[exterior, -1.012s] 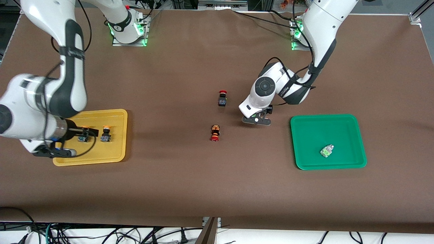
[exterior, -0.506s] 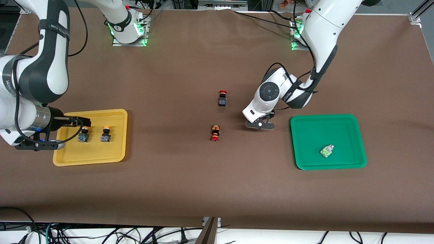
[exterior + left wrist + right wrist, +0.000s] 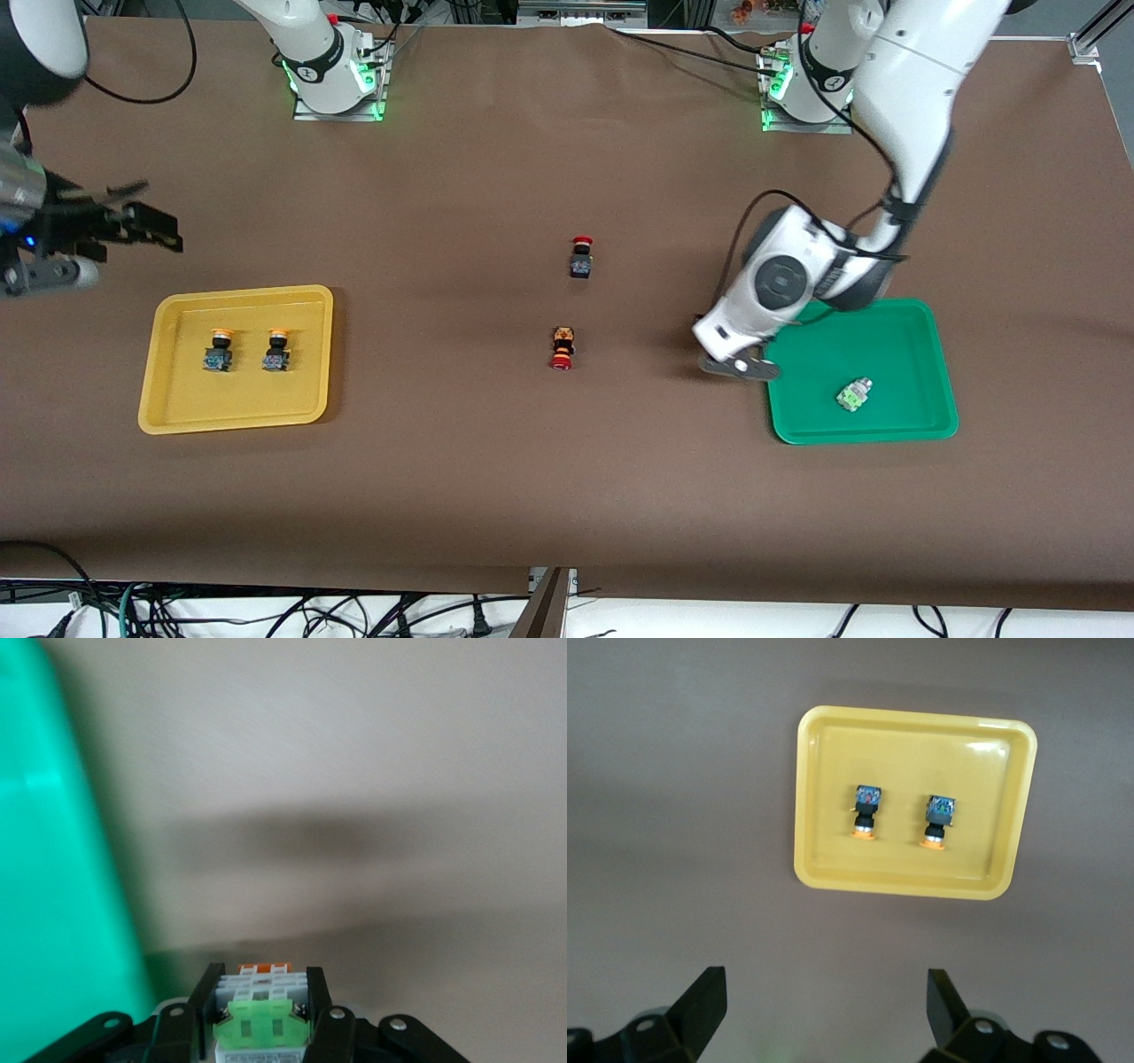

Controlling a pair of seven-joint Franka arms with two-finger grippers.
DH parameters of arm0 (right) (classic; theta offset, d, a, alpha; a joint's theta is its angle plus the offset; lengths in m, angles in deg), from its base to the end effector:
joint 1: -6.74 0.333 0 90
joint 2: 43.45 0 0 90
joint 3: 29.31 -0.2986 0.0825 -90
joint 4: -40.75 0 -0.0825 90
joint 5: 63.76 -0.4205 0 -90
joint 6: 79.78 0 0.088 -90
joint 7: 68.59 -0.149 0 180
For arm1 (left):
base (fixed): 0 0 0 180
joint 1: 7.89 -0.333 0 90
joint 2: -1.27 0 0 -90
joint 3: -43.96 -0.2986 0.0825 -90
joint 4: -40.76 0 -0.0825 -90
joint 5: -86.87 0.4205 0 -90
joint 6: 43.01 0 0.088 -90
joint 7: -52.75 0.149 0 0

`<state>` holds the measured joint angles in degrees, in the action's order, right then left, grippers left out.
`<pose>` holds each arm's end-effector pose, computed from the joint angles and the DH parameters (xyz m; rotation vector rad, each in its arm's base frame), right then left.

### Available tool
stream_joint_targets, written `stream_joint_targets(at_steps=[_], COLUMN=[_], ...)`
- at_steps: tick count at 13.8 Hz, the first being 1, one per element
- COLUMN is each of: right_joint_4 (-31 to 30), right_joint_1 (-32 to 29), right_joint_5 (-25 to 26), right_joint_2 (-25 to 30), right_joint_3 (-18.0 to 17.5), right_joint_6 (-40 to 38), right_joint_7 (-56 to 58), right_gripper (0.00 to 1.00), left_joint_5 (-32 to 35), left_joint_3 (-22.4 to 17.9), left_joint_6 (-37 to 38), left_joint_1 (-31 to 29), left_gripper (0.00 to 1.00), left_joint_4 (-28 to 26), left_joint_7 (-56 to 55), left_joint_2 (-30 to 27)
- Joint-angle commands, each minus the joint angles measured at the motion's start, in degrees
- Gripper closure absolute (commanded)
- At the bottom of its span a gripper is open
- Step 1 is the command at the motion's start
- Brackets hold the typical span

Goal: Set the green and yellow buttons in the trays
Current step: 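Carry the green-labeled button with the left gripper and lower it into the green tray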

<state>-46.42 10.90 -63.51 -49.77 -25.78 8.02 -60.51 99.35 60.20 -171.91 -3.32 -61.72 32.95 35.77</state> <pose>0.6123 0.0076 0.5206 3.1240 0.2380 -0.1562 0.6174 -0.2208 0.1351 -3.0937 0.1951 0.1593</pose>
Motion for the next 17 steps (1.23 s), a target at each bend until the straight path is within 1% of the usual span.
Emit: stream_joint_targets(at_steps=[1,4,6,7,8,9,10,11,12,13,14,15,17], right_joint_4=[-4.32,-3.01,-0.21,0.16,0.16,0.07,0.07,0.07,0.16,0.07,0.16,0.16,0.16], right_joint_1=[-3.54,-3.55,-3.54,-3.55,-3.55,-3.55,-3.55,-3.55,-3.46,-3.46,-3.28,-3.19,-3.19], right_joint_5=[1.77,1.95,1.87,1.87,1.60,1.60,1.43,1.17,1.08,0.99,0.90,1.07,1.16], right_joint_2=[5.70,6.41,4.92,4.83,4.83,4.74,4.74,4.74,4.74,4.74,4.74,4.74,4.65], right_joint_3=[-3.44,-3.27,-3.00,-3.00,-3.00,-3.00,-3.00,-3.00,-3.00,-3.09,-3.18,-3.35,-3.35], right_joint_6=[0.53,-0.96,-1.40,-1.92,-2.02,-2.02,-2.19,-2.28,-2.37,-2.63,-2.63,-2.63,-2.54], right_joint_7=[0.62,0.71,1.14,0.54,0.27,0.27,0.27,0.18,-0.25,-2.26,-3.59,-3.60,-3.07], right_gripper=[0.00,0.00,0.00,0.00,0.00,0.00,0.00,0.00,0.00,0.00,0.00,0.00,0.00], left_joint_5=[1.58,1.58,1.76,1.76,1.76,1.67,1.67,1.67,1.67,1.58,1.41,1.06,0.62], left_joint_3=[0.28,0.11,0.11,0.11,0.11,0.11,0.11,0.11,0.11,0.19,0.28,0.28,0.81], left_joint_6=[4.88,4.62,3.92,2.78,1.90,1.81,2.24,2.24,2.24,2.33,2.77,4.34,9.86], left_joint_1=[-0.61,-5.17,-7.90,-8.78,-9.14,-9.06,-8.97,-8.97,-9.05,-9.32,-9.49,-9.58,-10.89], left_gripper=[1.00,1.00,1.00,1.00,0.61,0.49,0.41,0.22,0.16,0.06,0.02,0.00,0.00], left_joint_4=[4.82,4.91,5.00,5.00,5.09,5.87,6.58,6.84,6.93,6.94,6.94,6.85,6.85], left_joint_7=[2.65,13.70,18.99,20.49,21.20,21.64,21.65,21.65,21.73,21.82,21.74,21.82,21.91], left_joint_2=[0.22,0.39,1.97,2.67,3.55,3.91,3.91,3.91,3.82,3.56,3.12,1.29,-3.88])
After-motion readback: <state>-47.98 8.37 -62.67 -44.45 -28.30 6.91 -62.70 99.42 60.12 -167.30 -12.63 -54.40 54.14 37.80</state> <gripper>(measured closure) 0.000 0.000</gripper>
